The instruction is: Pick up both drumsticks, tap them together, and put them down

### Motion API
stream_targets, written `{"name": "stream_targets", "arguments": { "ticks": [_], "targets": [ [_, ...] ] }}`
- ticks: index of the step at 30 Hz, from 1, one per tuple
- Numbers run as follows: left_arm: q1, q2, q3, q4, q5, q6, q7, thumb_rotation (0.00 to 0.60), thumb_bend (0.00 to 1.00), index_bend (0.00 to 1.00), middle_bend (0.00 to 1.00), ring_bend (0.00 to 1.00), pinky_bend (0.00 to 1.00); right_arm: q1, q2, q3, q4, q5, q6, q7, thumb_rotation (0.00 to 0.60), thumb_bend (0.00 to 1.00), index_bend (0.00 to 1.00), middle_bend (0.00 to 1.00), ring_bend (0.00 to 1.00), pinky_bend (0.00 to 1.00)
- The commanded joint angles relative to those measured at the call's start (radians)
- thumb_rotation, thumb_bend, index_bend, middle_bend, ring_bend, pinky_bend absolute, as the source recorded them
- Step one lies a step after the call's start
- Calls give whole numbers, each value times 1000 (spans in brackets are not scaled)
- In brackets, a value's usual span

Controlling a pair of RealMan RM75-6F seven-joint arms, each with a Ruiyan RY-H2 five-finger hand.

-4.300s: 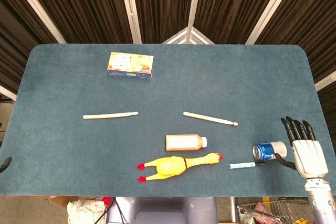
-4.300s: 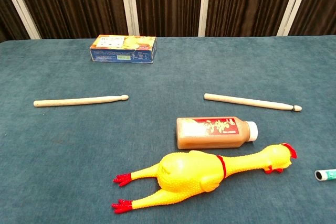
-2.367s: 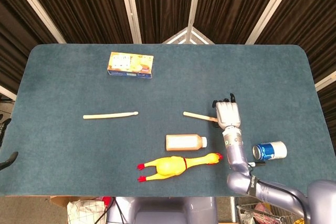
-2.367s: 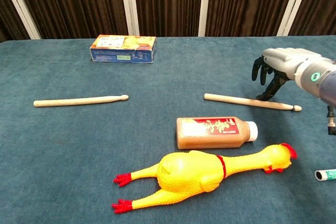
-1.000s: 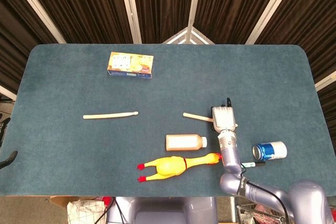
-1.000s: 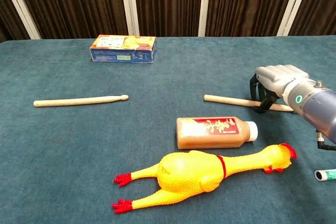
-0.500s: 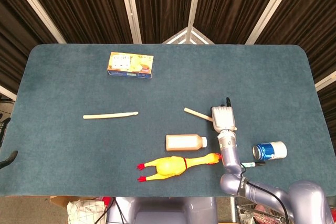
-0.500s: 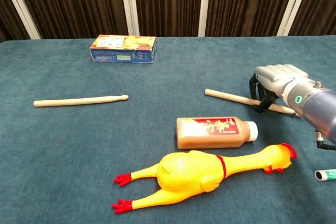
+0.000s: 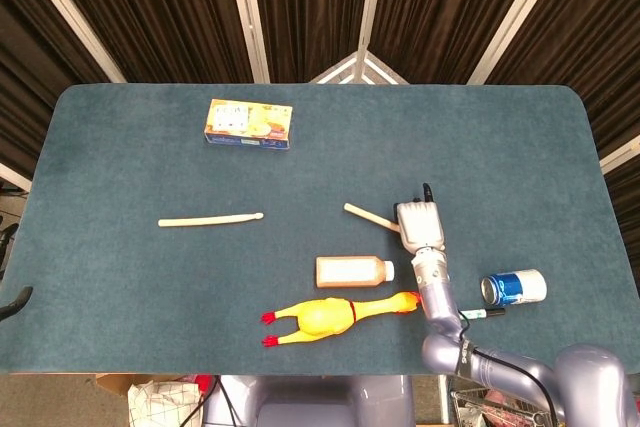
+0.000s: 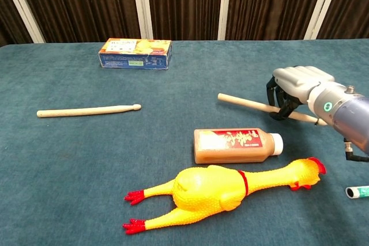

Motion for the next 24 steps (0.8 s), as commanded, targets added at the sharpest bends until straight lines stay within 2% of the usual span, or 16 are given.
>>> {"name": "stream_targets", "arguments": {
  "ticks": [1,5,9,13,17,20,24],
  "targets": [
    [-1,3,0,-2,7,3,-6,600,331,109,22,0,0,-18,50,-4,-64,-79,-4,91,600,414,616,612,381,42],
    [-8,14,0,-13,17,-2,-7,600,331,109,59,0,0,-33,106,-9,-118,-159,-7,177,600,414,618,612,383,42],
    [-30,41,-11,-30,25,-18,21,600,333,123,109,0,0,-49,165,13,-173,-222,-4,289,600,414,623,612,387,42],
    [-77,81,-33,-61,-3,-87,63,600,334,135,113,0,0,-57,213,31,-175,-309,2,422,600,420,624,612,388,42],
    [-158,104,-66,-89,-77,-223,96,600,335,133,113,0,0,-57,265,47,-170,-384,-18,585,600,420,624,612,389,47],
    [-237,106,-93,-92,-179,-371,121,600,335,134,120,0,0,-55,292,59,-153,-435,-16,688,600,420,629,612,389,50],
    [-335,63,-127,-39,-319,-515,175,600,337,167,151,0,0,-54,315,70,-132,-499,12,796,600,421,650,612,389,50]
  ]
}}
